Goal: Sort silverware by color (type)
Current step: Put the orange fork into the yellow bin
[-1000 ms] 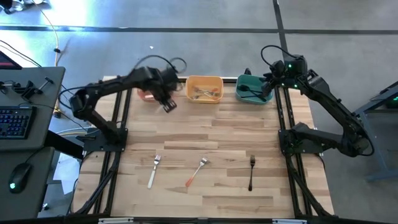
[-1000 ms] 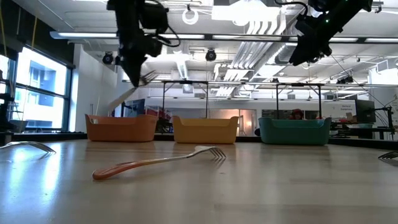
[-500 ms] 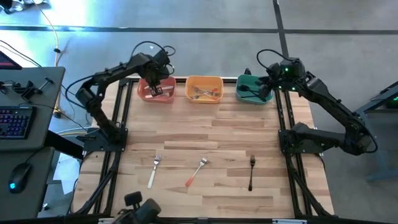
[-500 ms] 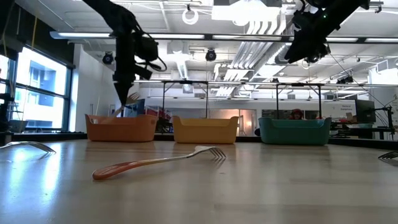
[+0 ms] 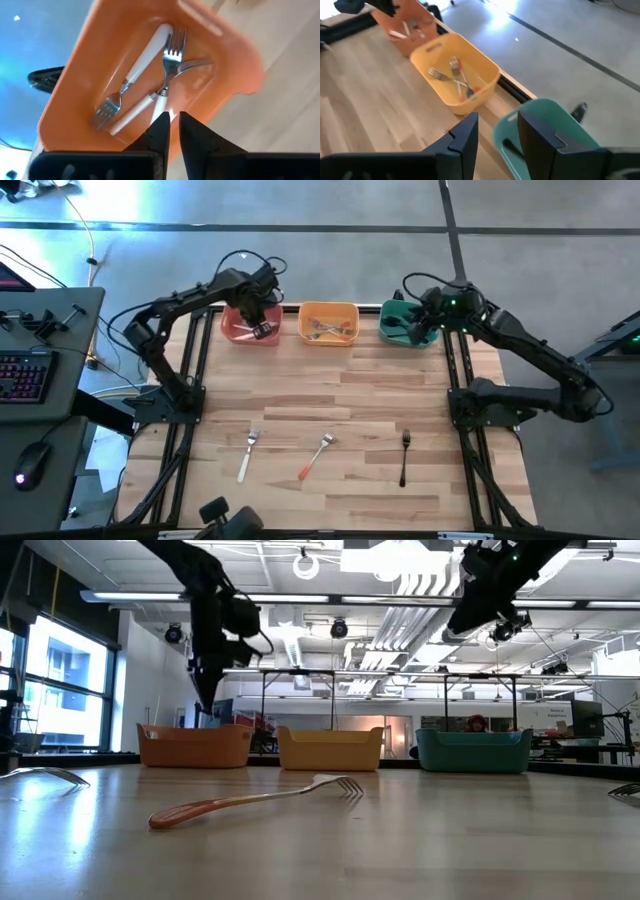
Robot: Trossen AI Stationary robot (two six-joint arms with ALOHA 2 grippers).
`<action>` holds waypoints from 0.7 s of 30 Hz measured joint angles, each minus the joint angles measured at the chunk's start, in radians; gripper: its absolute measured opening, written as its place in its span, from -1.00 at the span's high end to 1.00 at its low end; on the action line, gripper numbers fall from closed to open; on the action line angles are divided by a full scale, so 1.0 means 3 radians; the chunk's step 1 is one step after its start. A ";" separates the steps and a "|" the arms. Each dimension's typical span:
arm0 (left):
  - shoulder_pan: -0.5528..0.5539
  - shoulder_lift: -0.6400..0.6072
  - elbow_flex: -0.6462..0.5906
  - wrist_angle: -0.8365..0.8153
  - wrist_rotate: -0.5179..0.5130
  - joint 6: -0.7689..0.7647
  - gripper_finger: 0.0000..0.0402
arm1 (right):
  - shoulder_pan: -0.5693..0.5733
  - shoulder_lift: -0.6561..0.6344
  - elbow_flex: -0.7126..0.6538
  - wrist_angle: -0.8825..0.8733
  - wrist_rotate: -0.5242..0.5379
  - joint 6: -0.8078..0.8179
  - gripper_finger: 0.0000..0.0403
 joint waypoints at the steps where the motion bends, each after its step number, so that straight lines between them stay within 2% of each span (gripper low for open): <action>1: -0.0022 -0.0062 0.0000 -0.0002 -0.0001 -0.0082 0.88 | 0.0034 0.0000 -0.0001 0.0037 0.0002 0.0020 0.40; 4: -0.0119 -0.0271 0.0000 -0.0002 0.0033 -0.0373 0.97 | 0.0131 0.0000 0.0000 0.0124 0.0002 0.0035 0.40; 9: -0.0479 -0.0622 0.0000 -0.0054 0.0128 -0.0995 0.99 | 0.0234 0.0008 0.0000 0.0176 -0.0080 0.0035 0.40; 14: -0.1164 -0.0754 0.0000 -0.0122 0.0095 -0.1698 1.00 | 0.0280 0.0009 -0.0001 0.0168 -0.0217 -0.0066 0.40; 21: -0.2267 -0.0540 0.0000 0.0060 0.0111 -0.3337 1.00 | 0.0286 0.0029 0.0000 0.0094 -0.0227 -0.0302 0.40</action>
